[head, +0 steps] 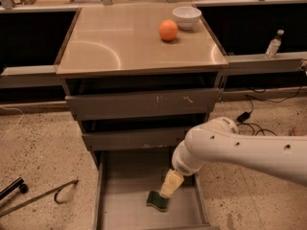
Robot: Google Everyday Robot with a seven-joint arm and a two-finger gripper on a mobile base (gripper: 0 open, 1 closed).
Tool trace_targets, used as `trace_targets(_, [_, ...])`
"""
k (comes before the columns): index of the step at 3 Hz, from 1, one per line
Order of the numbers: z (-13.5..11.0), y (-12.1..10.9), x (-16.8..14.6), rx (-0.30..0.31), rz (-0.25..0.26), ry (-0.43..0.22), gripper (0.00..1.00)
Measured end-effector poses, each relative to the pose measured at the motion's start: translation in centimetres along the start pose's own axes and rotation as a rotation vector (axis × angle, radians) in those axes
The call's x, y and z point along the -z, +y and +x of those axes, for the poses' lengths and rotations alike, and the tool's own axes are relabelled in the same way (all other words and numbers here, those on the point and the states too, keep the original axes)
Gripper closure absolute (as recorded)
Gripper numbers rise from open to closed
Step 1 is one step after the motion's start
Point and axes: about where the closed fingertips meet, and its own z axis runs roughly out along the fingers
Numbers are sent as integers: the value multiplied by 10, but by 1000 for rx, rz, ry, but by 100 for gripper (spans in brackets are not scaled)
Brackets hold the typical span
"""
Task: Pick sponge from bottom drawer and place on counter
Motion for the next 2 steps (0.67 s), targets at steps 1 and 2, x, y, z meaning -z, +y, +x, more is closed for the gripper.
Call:
trace_targets(1, [6,-1,-59,-10,22,-7,0])
trace_targets(2, [15,2,-113,-39,-2,-31,0])
